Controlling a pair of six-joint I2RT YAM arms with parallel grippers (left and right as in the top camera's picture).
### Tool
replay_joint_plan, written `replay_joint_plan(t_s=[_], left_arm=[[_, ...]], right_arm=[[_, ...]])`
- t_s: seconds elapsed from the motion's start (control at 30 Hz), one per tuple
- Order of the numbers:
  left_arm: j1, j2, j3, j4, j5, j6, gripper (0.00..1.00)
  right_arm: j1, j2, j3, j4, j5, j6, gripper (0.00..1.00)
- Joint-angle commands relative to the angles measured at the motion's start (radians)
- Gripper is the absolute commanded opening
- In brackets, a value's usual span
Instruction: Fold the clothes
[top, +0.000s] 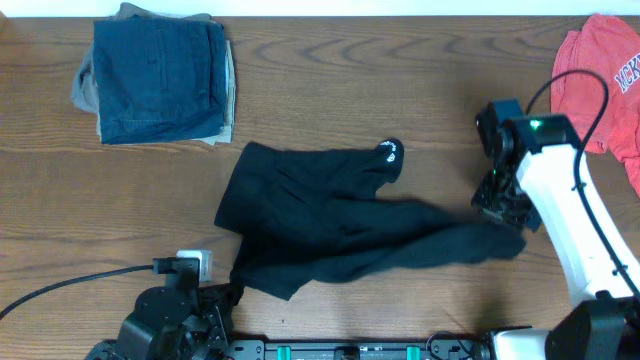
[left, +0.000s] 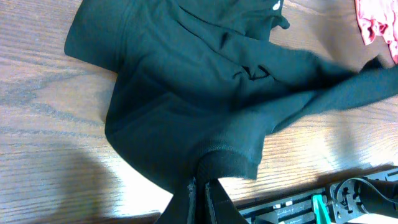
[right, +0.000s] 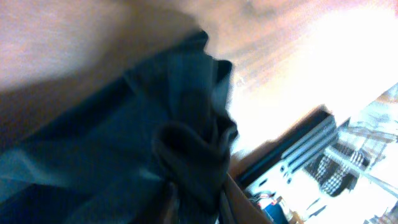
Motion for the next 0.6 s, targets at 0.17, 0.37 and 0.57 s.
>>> replay_joint_plan(t_s=[0.17, 0.37, 0.57], left_arm=[[-0.001, -0.007, 0.014, 0.000, -0.012, -0.005, 0.06], [-0.001, -0.007, 0.014, 0.000, -0.012, -0.005, 0.06], [-0.001, -0.007, 0.014, 0.003, -0.014, -0.005, 0.06]], right_arm=[[-0.079, -0.044, -0.095, 0.032, 0.016, 0.051, 0.99], [-0.090, -0.045, -0.089, 0.116, -0.160, -0.106, 0.99], [-0.051, -0.045, -0.090, 0.188, -0.441, -0.366, 0.99]])
